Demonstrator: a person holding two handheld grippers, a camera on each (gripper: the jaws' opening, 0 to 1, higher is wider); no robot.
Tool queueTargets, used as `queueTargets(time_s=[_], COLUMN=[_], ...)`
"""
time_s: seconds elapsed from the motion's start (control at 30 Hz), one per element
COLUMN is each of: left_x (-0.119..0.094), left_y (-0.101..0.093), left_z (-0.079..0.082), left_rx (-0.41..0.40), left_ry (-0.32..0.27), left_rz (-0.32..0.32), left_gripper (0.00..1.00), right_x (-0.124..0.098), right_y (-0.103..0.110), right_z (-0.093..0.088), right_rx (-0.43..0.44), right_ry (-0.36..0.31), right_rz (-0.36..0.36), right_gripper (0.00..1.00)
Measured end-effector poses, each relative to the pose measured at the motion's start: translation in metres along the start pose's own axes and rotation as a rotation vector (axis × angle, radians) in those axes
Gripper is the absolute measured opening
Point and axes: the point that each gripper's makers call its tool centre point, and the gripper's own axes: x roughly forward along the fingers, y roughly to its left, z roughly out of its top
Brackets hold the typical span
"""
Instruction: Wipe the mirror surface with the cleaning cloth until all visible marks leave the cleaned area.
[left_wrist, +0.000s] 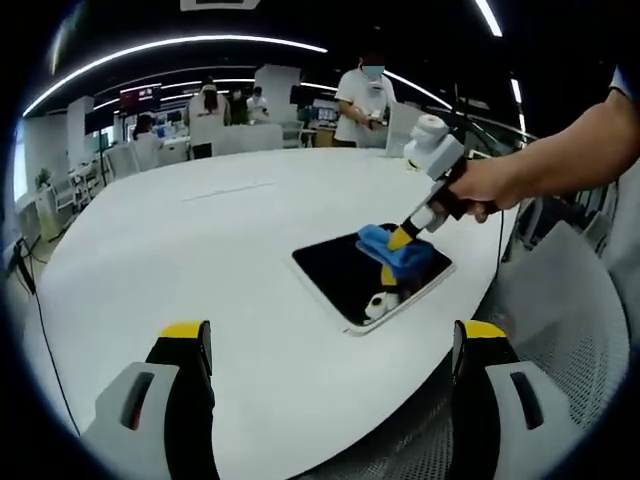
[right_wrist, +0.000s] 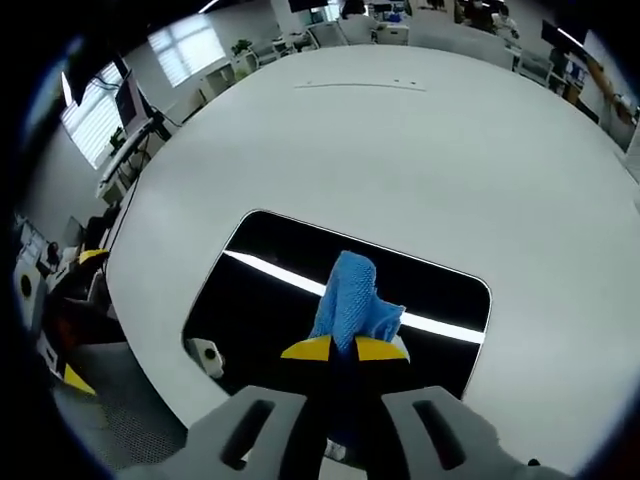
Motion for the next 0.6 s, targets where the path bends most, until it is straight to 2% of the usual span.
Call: queueTargets(time_s=[0.07,0.13,0.27,0.43,0.47,0.5,0.53,0.6], left_x=[-0.002,-0.002,0.0,-0.002,-0.002,-0.003,-0.003,-0.004], left_y=[0.006,0.007,0.002,0.0,-0.006,-0.009,-0.011,-0.011], left_z=[-0.001,-0.001,0.0,0.002,0.003,-0.001,0.002,0.011], left_rx=[-0.015,-0.073,-0.058,-0.084,-0.135,-0.168,-0.166,-0.104], left_ry=[-0.003,-0.016,-0.019,-0.011,-0.006,0.023,0.019,-0.023], left_rz=[0.015,0.005,-0.009,-0.023,-0.058,-0.08,-0.089,-0.075], left_gripper=[0.99,0.99,0.99,0.99,0.99,0.99,0.99,0.99], right_x=[-0.002,-0.004,-0.009,-0.015,-0.016,-0.017,-0.018,-0.019], right_y=[-0.008,-0.014,-0.024,-0.036,-0.038,-0.041,-0.043,-0.047], right_z=[-0.002,-0.003,-0.008,-0.015,-0.016,-0.018,-0.019,-0.02], right_rx=[0.008,0.029,0.026,0.047,0.051,0.056,0.059,0.077], right_ry=[-0.002,-0.003,0.003,-0.002,-0.003,-0.004,-0.004,-0.004], right_rz=[-0.008,-0.01,-0.029,-0.04,-0.041,-0.042,-0.041,-0.027], right_gripper=[0.01,0.01,0.01,0.01,0.01,0.01,0.01,0.01])
